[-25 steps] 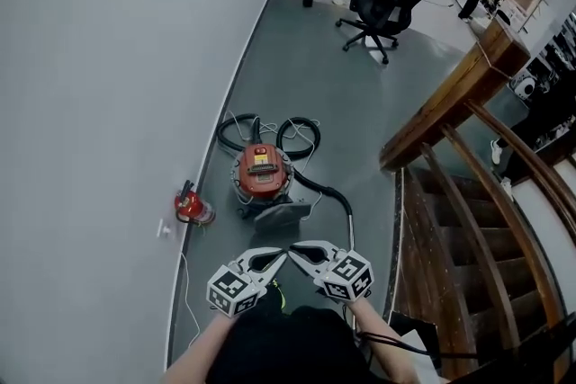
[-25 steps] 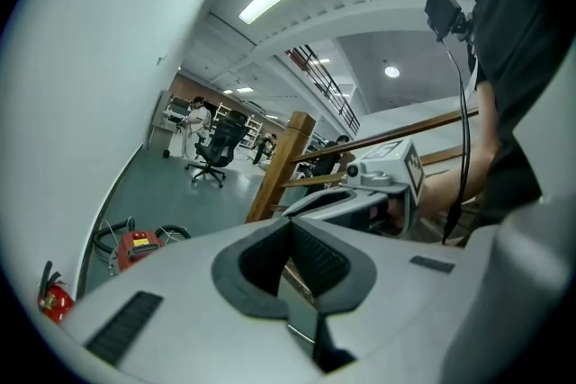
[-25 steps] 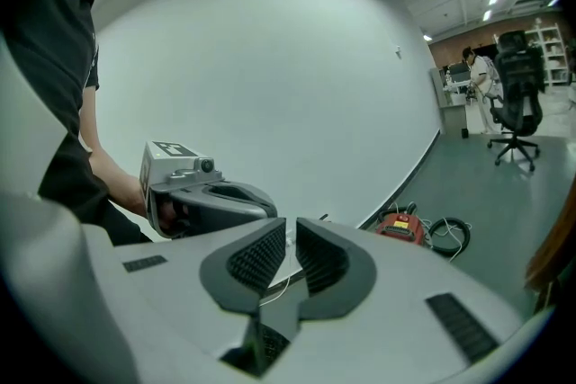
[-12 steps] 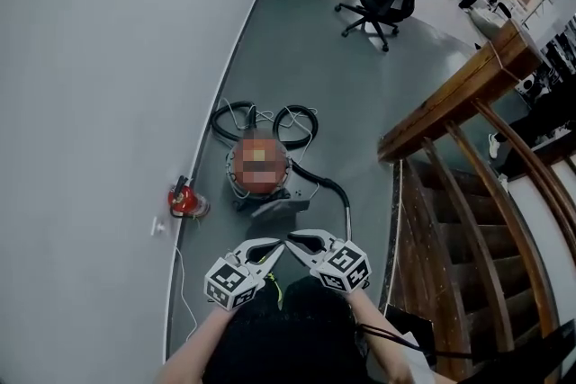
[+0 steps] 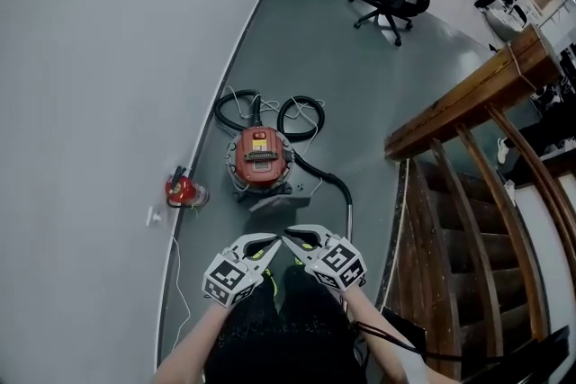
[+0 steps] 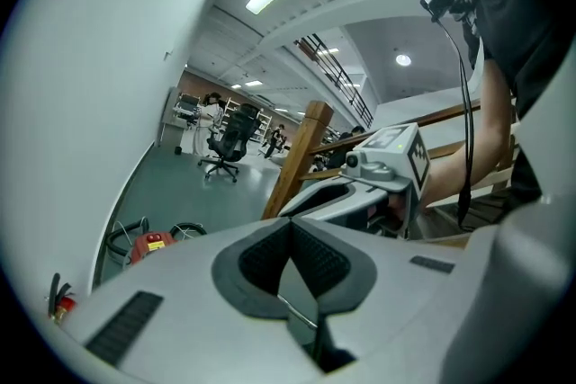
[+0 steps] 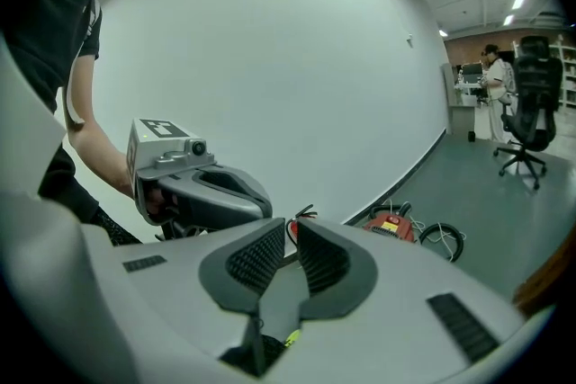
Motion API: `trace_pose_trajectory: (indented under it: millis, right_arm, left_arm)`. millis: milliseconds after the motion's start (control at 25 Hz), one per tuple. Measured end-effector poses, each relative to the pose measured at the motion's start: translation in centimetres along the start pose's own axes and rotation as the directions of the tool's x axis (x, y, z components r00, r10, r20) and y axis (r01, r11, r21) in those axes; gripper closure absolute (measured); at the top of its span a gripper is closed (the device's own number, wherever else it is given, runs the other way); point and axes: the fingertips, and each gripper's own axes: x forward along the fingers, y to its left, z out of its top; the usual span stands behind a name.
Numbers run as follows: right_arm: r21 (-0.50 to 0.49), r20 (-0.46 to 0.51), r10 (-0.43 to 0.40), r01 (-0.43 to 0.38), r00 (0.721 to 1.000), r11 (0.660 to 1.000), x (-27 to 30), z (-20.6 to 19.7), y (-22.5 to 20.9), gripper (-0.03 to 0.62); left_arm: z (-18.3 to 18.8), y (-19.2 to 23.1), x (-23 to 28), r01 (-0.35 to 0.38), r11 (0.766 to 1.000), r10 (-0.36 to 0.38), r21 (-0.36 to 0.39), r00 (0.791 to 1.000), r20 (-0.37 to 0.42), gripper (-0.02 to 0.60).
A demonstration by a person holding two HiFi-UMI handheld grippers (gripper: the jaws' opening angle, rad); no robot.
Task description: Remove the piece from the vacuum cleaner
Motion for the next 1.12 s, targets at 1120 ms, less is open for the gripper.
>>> trace_pose_trajectory:
  millis: [1120]
  right_arm:
    - [-0.035, -0.11, 0.089, -0.093, 0.99, 0.995, 6.5, -13.0, -10.8, 0.556]
  left_arm:
    - [-12.2, 6.5, 11.6, -0.049, 0.999, 0.047, -0.013, 0.992, -0.118, 0.574]
